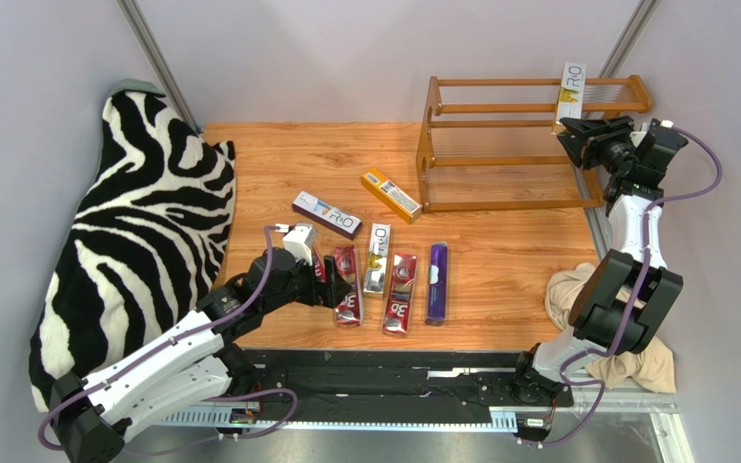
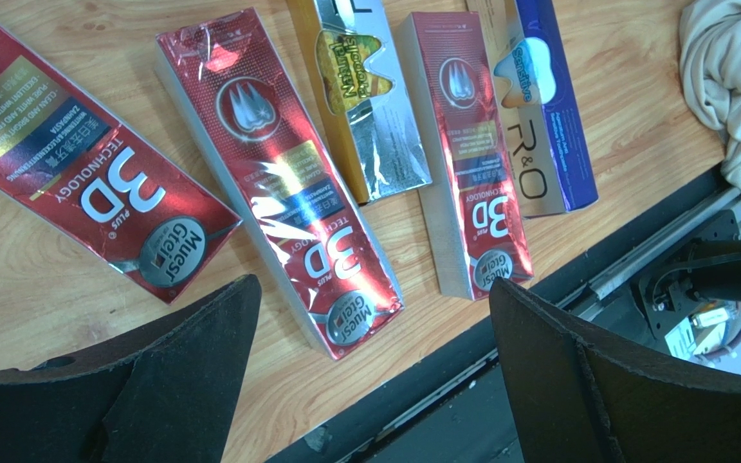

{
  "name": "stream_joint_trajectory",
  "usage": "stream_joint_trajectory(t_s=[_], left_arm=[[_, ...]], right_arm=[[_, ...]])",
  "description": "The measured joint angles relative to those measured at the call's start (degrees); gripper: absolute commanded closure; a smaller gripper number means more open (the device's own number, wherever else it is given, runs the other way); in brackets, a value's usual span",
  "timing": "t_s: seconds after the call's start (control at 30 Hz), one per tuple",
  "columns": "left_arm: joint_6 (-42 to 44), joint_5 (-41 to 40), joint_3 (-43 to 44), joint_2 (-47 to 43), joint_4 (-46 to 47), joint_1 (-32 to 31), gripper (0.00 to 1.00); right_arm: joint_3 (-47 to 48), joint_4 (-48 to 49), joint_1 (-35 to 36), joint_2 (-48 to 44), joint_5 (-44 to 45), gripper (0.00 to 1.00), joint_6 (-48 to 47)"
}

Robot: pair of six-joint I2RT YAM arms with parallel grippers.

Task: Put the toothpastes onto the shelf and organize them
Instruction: Place the toothpaste on the shelf.

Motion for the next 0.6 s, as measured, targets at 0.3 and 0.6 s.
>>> stream_joint_trajectory(t_s=[0.3, 0.6], left_arm=[[0.0, 0.0, -0.7, 1.5, 0.1, 0.0, 0.03], [0.0, 0.1, -0.8, 3.3, 1.4, 0.0, 0.03]], right_arm=[[0.5, 5.4, -1.5, 2.5, -1.7, 0.41, 4.4], [0.8, 6.7, -2.9, 2.5, -2.7, 0.37, 5.6]])
